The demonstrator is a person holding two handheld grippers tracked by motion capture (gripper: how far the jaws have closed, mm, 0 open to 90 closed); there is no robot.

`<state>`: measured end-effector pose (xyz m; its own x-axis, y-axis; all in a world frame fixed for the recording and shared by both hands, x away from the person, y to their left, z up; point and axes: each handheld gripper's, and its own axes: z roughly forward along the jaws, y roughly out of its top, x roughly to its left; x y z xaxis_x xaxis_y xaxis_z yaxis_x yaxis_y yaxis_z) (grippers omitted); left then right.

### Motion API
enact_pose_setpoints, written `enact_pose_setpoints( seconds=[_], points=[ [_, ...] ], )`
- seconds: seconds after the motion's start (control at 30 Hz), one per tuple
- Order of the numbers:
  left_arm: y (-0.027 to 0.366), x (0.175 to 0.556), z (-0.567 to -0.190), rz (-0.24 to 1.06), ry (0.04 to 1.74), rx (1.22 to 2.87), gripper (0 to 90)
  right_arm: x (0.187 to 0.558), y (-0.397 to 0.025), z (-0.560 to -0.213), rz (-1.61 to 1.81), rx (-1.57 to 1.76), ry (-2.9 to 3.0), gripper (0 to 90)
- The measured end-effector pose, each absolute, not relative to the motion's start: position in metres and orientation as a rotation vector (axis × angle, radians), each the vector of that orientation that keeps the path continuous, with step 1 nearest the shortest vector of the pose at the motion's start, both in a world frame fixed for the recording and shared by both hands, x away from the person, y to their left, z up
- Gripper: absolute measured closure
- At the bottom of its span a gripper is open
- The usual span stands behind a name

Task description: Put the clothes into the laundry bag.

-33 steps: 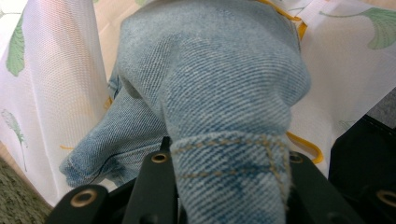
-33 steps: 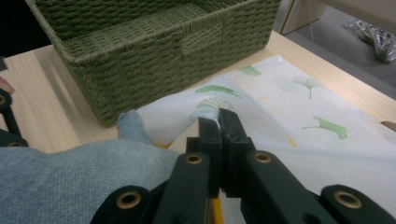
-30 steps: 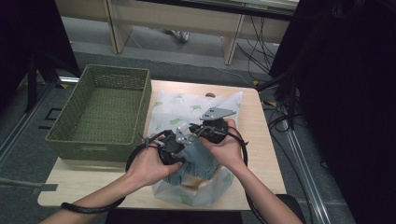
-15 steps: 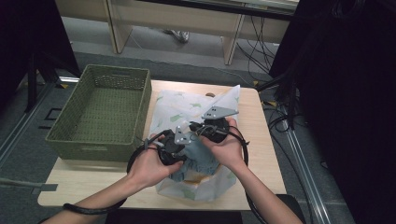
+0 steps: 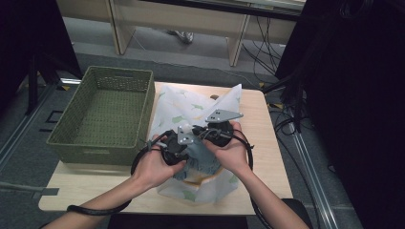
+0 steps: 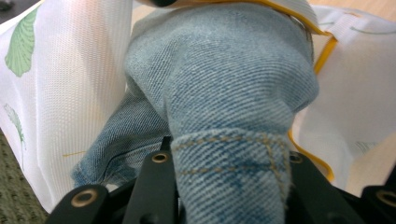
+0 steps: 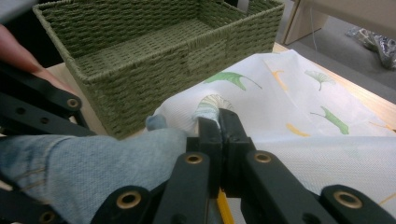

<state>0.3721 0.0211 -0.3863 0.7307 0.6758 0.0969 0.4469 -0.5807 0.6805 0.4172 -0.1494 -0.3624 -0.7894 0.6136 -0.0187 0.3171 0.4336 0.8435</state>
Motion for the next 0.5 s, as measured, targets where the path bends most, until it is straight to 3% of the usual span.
enact_pose_setpoints(
  seconds=[0.5],
  points=[
    [0.018,0.383,-0.397,0.517,0.852,2.255,69.6,0.418,-0.15,-0.362,1.299,0.807,2.36,90.0]
  ],
)
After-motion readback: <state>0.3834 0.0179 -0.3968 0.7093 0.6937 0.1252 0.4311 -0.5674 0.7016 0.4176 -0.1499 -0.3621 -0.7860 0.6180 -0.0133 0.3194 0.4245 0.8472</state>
